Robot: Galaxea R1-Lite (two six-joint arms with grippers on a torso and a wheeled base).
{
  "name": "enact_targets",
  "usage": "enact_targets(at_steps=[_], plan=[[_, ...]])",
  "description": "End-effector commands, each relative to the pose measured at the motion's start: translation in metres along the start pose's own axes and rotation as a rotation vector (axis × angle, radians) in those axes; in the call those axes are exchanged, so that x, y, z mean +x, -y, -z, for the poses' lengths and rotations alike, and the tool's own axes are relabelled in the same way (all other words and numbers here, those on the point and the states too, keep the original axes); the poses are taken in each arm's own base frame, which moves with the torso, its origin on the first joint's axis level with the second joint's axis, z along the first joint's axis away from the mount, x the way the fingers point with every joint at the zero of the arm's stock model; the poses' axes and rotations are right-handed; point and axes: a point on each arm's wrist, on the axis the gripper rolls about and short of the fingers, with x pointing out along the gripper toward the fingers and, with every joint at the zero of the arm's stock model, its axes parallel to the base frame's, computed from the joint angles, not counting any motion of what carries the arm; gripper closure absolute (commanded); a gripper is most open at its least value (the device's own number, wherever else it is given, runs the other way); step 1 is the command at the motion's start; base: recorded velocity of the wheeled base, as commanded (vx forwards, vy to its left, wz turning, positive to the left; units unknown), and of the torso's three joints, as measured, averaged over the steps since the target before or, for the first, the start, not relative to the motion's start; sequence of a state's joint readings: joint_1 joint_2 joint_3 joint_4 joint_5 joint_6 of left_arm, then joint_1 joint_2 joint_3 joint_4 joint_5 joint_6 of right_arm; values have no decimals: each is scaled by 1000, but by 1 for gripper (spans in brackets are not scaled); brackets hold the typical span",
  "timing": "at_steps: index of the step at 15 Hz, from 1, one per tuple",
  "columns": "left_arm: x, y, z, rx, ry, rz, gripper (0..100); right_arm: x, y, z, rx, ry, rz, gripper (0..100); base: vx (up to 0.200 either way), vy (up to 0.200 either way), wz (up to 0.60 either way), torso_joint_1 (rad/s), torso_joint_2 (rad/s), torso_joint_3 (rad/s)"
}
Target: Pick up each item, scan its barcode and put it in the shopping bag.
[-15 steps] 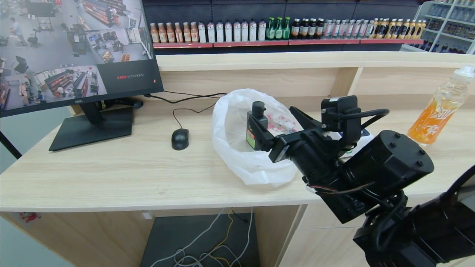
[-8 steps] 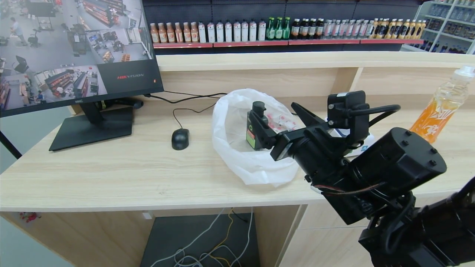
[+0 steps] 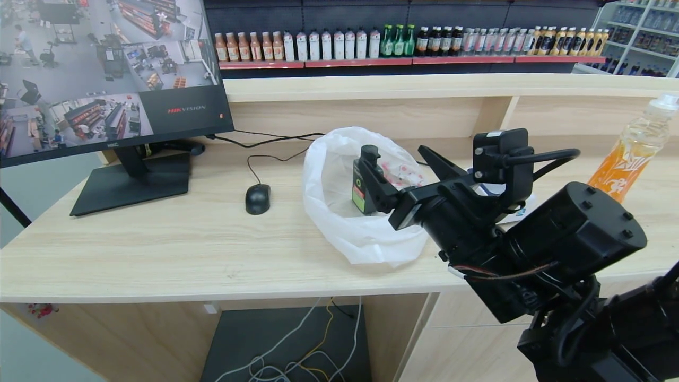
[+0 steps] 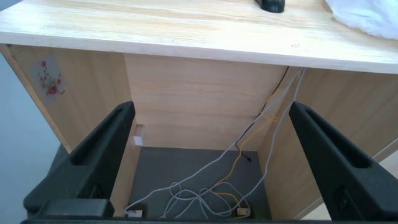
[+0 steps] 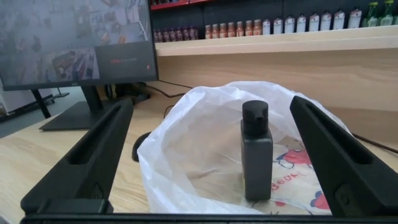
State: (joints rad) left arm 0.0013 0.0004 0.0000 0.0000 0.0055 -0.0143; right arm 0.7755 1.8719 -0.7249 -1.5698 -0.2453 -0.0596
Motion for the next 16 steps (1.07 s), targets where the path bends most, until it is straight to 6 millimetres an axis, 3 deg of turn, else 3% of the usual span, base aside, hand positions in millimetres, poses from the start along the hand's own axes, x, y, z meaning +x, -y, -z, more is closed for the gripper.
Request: enact_targets(at_steps=[1,10,16], plan=[[0,0,0,-1,0,-1,0,-1,1,-2,1,5,1,0,0,-200,0,2,-2,-2],[0,0,0,-3,0,-1,0,-16,7,-7,-8,-21,5,0,0,-200,0,5,3,4],[0,0,0,-3,0,-1,0,-42,15,-13,-20,-60,12,0,0,-200,0,0,2,3]])
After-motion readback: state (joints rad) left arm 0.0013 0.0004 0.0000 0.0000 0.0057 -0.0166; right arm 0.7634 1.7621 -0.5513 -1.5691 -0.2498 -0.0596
